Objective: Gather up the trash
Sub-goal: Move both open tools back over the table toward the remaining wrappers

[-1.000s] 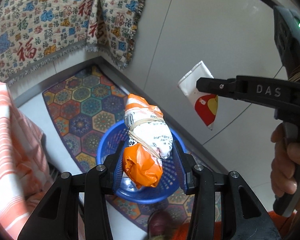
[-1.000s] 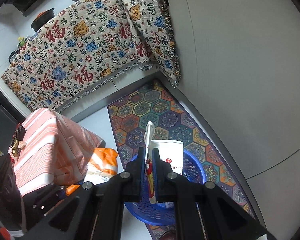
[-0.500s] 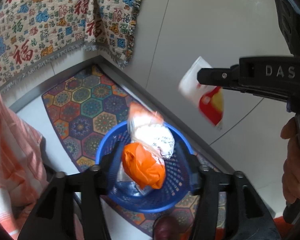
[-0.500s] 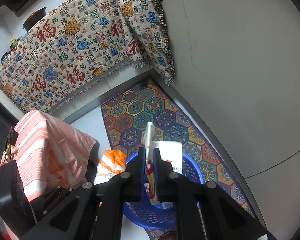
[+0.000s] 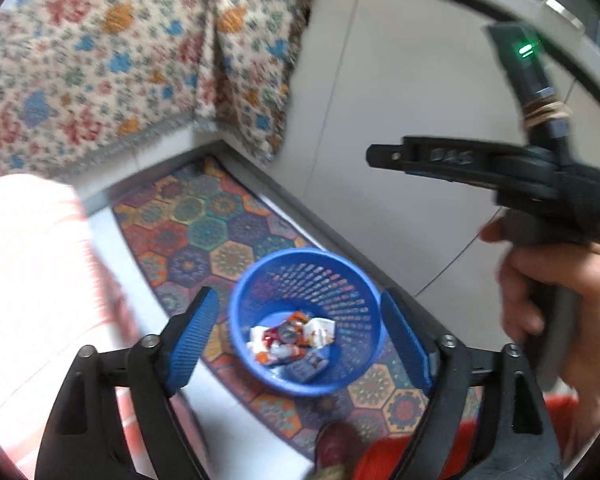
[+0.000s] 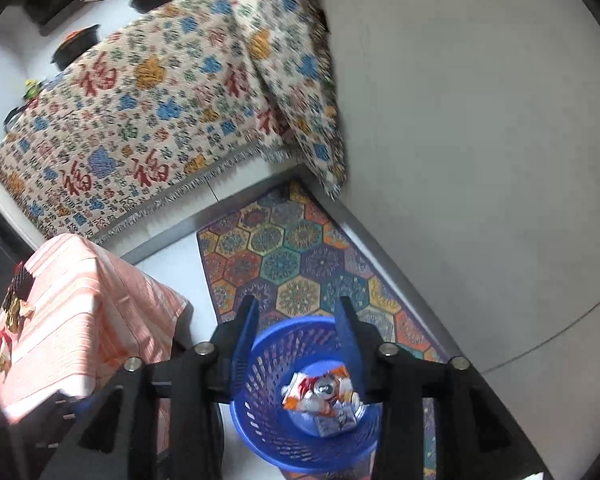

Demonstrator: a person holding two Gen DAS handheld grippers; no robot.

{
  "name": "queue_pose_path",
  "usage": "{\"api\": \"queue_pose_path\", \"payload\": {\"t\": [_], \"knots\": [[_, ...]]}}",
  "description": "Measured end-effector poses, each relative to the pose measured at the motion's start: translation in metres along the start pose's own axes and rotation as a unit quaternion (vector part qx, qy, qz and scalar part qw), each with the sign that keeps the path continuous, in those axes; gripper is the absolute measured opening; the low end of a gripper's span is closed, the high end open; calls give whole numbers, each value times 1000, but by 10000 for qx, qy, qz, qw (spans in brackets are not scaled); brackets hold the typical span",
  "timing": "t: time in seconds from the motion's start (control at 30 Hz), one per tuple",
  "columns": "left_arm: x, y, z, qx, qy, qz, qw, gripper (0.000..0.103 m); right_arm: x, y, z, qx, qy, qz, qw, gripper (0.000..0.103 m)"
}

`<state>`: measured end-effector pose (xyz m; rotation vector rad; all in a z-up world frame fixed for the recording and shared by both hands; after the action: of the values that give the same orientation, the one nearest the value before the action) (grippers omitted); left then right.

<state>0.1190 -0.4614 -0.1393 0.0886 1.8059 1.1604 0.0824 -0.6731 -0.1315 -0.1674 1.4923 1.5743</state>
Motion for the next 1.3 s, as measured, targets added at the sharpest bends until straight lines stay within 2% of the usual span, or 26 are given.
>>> {"api": "queue_pose_path", "payload": {"t": [0.13, 0.23, 0.3, 0.47, 0.57, 0.63, 0.67, 0.73, 0.8, 0.87, 0.9, 1.0, 1.17, 1.3], "knots": [[29, 53, 45, -348, 179, 24, 9992, 90, 5, 17, 51, -171, 626, -218, 9977, 53], [62, 83, 93, -803, 405, 172, 9958, 91, 19, 26, 103, -377, 1233, -311, 9912, 62], [85, 98, 126, -1138, 517, 275, 9918, 91, 34, 27, 144, -588, 1646, -290, 9842, 62], [141, 125, 217, -2006, 862, 542, 9744, 91, 90, 20, 253, -1454, 2445, 169, 9585, 62], [165, 137, 265, -2398, 1112, 619, 9624, 91, 127, 10, 304, -1707, 2861, 546, 9413, 62], [176, 141, 289, -2594, 1241, 648, 9556, 92, 147, 3, 326, -1801, 2991, 745, 9341, 62], [179, 145, 298, -2586, 1332, 575, 9550, 95, 157, -3, 338, -1819, 3057, 845, 9308, 62], [184, 151, 318, -2667, 1530, 528, 9501, 97, 171, -10, 352, -1792, 3181, 969, 9259, 62], [189, 154, 333, -2699, 1662, 513, 9471, 103, 179, -19, 362, -1672, 3344, 1038, 9217, 64], [192, 156, 349, -2623, 1898, 465, 9450, 103, 181, -20, 367, -1563, 3473, 867, 9206, 65], [191, 156, 352, -2703, 1926, 470, 9421, 103, 181, -20, 369, -1588, 3430, 881, 9216, 66], [188, 152, 360, -2699, 1968, 456, 9414, 103, 179, -26, 374, -1574, 3301, 860, 9267, 74], [176, 148, 361, -2735, 1913, 405, 9418, 102, 178, -32, 381, -1590, 3295, 871, 9266, 77], [133, 150, 363, -2698, 1678, -16, 9482, 102, 176, -33, 380, -1592, 3308, 873, 9261, 78]]}}
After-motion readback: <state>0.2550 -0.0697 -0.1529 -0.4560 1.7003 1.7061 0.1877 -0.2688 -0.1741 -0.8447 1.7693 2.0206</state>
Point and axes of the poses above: each gripper's, at about its wrist camera, not at the fingertips, and y roughly against the way its jaws point, z to its left, x to its underside, the point moved 3 cm from there along -y, roughly the way its jaws point, and after that the axes turned 5 degrees about -x, right-handed, at the moved point
